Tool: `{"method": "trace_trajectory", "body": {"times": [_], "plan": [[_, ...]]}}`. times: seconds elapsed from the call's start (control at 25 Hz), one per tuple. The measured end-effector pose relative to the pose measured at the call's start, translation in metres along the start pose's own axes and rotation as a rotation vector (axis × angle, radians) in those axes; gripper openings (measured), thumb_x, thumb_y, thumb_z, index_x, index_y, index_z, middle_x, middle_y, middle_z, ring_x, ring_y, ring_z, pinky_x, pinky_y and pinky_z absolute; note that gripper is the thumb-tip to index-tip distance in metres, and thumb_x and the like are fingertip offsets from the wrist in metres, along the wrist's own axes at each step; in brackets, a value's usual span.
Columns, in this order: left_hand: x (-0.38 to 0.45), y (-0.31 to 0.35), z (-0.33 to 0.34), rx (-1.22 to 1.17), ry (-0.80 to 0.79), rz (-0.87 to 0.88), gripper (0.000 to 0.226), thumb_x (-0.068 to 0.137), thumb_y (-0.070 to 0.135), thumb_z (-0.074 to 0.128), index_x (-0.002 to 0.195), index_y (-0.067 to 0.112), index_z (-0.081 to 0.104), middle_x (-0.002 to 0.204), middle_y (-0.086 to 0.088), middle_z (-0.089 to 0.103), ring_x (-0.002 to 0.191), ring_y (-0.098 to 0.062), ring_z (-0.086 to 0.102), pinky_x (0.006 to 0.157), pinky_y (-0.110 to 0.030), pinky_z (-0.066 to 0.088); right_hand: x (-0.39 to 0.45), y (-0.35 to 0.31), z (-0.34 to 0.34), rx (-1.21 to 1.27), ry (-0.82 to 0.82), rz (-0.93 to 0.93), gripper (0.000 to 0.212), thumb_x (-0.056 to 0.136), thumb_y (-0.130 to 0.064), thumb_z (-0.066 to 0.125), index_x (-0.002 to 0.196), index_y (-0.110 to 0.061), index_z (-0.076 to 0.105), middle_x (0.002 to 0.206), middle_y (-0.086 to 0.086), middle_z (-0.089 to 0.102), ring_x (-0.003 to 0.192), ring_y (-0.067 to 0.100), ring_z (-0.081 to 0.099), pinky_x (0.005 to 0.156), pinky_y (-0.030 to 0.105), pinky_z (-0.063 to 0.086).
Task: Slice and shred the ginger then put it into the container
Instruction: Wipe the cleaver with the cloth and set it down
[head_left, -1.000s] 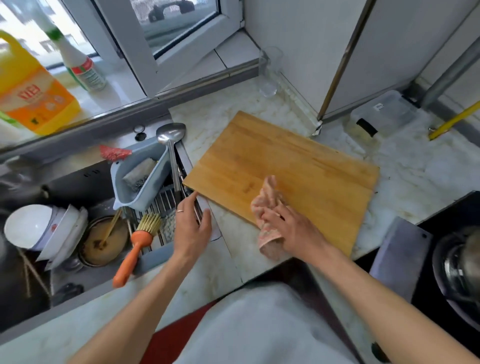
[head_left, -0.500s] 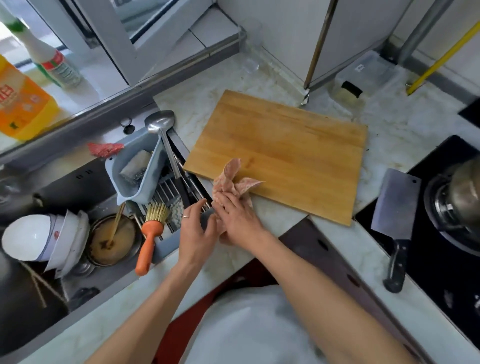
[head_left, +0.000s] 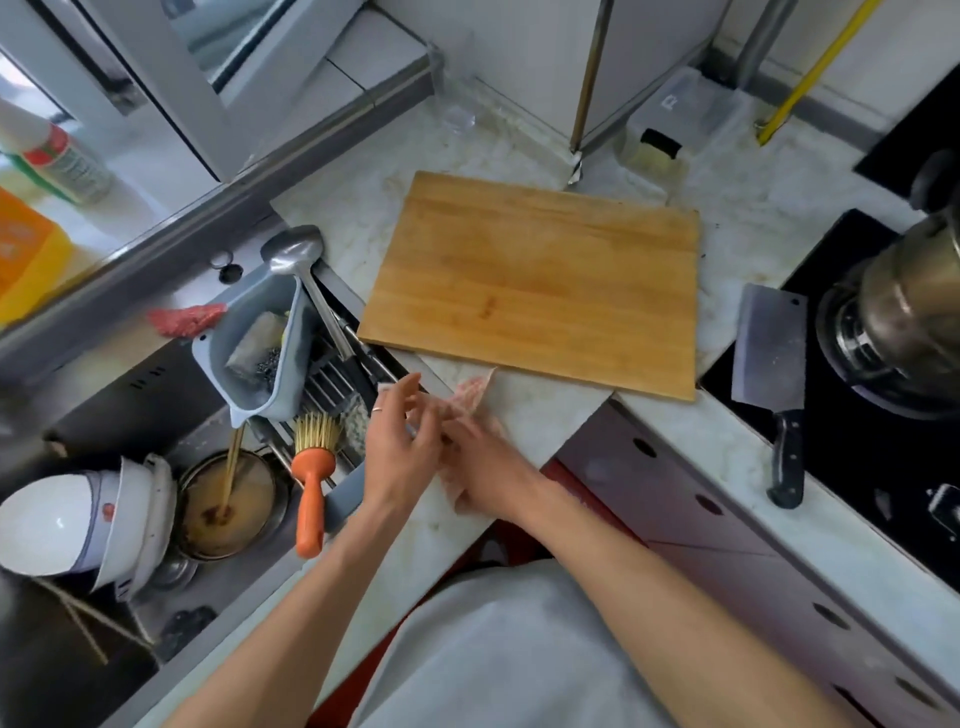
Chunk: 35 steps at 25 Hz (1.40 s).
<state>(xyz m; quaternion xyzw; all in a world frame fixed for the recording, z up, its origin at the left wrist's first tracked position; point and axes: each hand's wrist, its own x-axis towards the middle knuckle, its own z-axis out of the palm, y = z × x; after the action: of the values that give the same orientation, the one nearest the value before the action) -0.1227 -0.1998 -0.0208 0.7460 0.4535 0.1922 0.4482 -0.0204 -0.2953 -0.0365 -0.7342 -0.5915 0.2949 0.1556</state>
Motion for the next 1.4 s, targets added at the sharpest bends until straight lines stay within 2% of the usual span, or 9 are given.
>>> {"method": "trace_trajectory", "body": {"times": [0.12,0.28,0.44,0.64,0.76,0.92,1.08,1.28,1.4], "plan": [[0.003,-0.010,-0.010,0.024,-0.007,-0.025,0.034,0.097,0.020,0.057,0.130,0.016,0.060,0.122,0.002,0.063,0.113,-0.014,0.059,0.097,-0.042,0.050,-0.031,0.068,-0.024,-0.074,0.157,0.126,0.072,0.065,-0.001,0.080,0.133,-0.007,0.058,0.133,0.018,0.050,0.132,0.040,0.040,0.102,0.057,0.044],[-0.002,-0.009,-0.012,0.026,-0.041,-0.012,0.024,0.098,0.016,0.056,0.119,0.015,0.067,0.113,0.003,0.067,0.108,-0.013,0.062,0.091,-0.033,0.050,-0.015,0.045,-0.013,-0.225,0.171,0.240,0.077,0.076,-0.003,0.069,0.149,-0.004,0.041,0.141,0.020,0.047,0.141,0.042,0.034,0.118,0.055,0.030],[-0.004,-0.003,-0.004,-0.084,-0.167,-0.055,0.020,0.098,0.022,0.059,0.115,0.021,0.069,0.111,0.004,0.069,0.100,-0.007,0.065,0.087,-0.034,0.054,0.000,-0.001,-0.019,0.652,0.126,0.235,0.039,0.089,0.004,0.054,0.125,-0.011,0.057,0.119,0.003,0.063,0.105,0.013,0.060,0.086,0.013,0.047],[-0.007,0.030,-0.012,-0.464,-0.397,-0.149,0.036,0.094,0.035,0.067,0.129,0.035,0.059,0.117,0.008,0.070,0.104,-0.010,0.068,0.086,-0.030,0.057,0.011,-0.008,-0.064,1.169,0.397,0.490,0.022,0.094,0.004,0.057,0.094,-0.018,0.058,0.096,0.005,0.068,0.081,0.017,0.063,0.066,0.027,0.052],[0.019,0.046,-0.015,-0.521,-0.220,-0.210,0.028,0.088,0.018,0.071,0.113,0.031,0.069,0.104,-0.002,0.074,0.097,-0.024,0.072,0.081,-0.043,0.060,0.031,-0.003,-0.097,0.950,0.334,0.386,0.014,0.090,-0.003,0.069,0.091,-0.016,0.064,0.084,0.000,0.066,0.074,0.010,0.060,0.066,0.025,0.050],[0.076,0.053,-0.035,-0.530,0.150,-0.236,0.023,0.088,0.012,0.067,0.099,0.032,0.068,0.099,-0.003,0.073,0.094,-0.022,0.071,0.077,-0.037,0.060,0.052,0.026,-0.145,0.518,0.143,0.346,0.029,0.088,-0.024,0.076,0.112,-0.014,0.066,0.105,-0.002,0.065,0.094,0.012,0.061,0.075,0.025,0.047],[0.150,0.045,-0.043,-0.142,0.418,-0.183,0.031,0.088,0.015,0.065,0.119,0.023,0.060,0.111,0.001,0.057,0.098,-0.017,0.060,0.090,-0.032,0.052,0.078,0.056,-0.167,0.297,0.102,0.415,0.028,0.094,-0.033,0.067,0.115,-0.015,0.064,0.111,-0.001,0.064,0.100,0.018,0.062,0.077,0.025,0.045],[0.185,0.016,0.011,0.452,-0.017,-0.109,0.050,0.099,0.036,0.049,0.145,0.018,0.044,0.151,-0.019,0.033,0.140,-0.041,0.029,0.116,-0.044,0.027,0.128,0.090,-0.194,0.123,0.045,0.383,0.030,0.097,-0.033,0.061,0.118,-0.011,0.064,0.118,0.007,0.064,0.108,0.024,0.060,0.085,0.027,0.043],[0.185,0.008,0.021,0.525,-0.026,-0.081,0.055,0.105,0.041,0.035,0.154,0.016,0.031,0.164,-0.017,0.013,0.150,-0.037,0.009,0.122,-0.042,0.009,0.166,0.111,-0.210,-0.048,0.017,0.313,0.048,0.100,-0.036,0.054,0.142,-0.014,0.049,0.143,0.014,0.047,0.132,0.031,0.046,0.104,0.036,0.042]]}}
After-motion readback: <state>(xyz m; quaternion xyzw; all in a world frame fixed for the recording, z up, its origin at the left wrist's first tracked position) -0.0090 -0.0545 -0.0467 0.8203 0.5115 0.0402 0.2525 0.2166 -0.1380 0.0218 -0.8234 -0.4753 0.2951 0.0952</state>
